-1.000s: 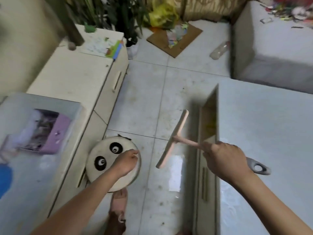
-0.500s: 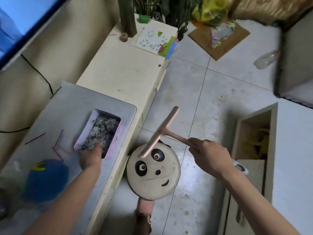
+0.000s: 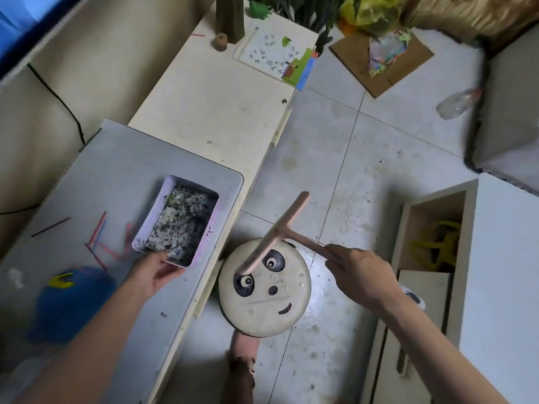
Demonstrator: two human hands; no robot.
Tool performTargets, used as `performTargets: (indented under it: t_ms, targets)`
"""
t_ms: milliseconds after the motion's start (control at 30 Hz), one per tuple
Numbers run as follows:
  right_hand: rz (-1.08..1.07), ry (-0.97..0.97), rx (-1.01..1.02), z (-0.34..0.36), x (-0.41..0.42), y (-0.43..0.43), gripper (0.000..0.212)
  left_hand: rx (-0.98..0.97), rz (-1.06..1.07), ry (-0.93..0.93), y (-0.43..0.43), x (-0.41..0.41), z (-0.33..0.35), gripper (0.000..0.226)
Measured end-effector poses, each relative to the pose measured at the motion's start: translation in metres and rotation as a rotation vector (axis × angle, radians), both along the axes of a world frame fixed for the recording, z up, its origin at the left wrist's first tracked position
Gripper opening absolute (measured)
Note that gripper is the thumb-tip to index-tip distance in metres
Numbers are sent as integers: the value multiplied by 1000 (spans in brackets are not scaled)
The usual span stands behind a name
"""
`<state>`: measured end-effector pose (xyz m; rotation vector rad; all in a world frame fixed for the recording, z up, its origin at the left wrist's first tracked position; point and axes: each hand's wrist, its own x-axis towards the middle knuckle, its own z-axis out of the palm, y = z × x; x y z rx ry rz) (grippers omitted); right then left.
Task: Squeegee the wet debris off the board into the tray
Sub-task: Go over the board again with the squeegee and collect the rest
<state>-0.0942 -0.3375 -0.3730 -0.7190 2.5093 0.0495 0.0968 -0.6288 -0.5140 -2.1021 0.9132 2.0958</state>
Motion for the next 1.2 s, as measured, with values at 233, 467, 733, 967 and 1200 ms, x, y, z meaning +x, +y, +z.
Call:
performTargets:
  t_ms: [233,467,733,967,1200]
  targets:
    - [-59,-15,-22,1,11,28,13,-1,0,32,6,1,6,23]
    - [-185,-49,-17,10,29,91,10,9,-47,109,55,-3,40,19]
    - [-321,-69,-17,19,52,203,23,76,-164,217,145,-23,72,22]
    - [-474,-43,-16,16,79,337,25,185,-225,237,266,-41,79,25]
    - [-563,-45,36,0,103,474,18,265,-221,143,400,-53,69,28]
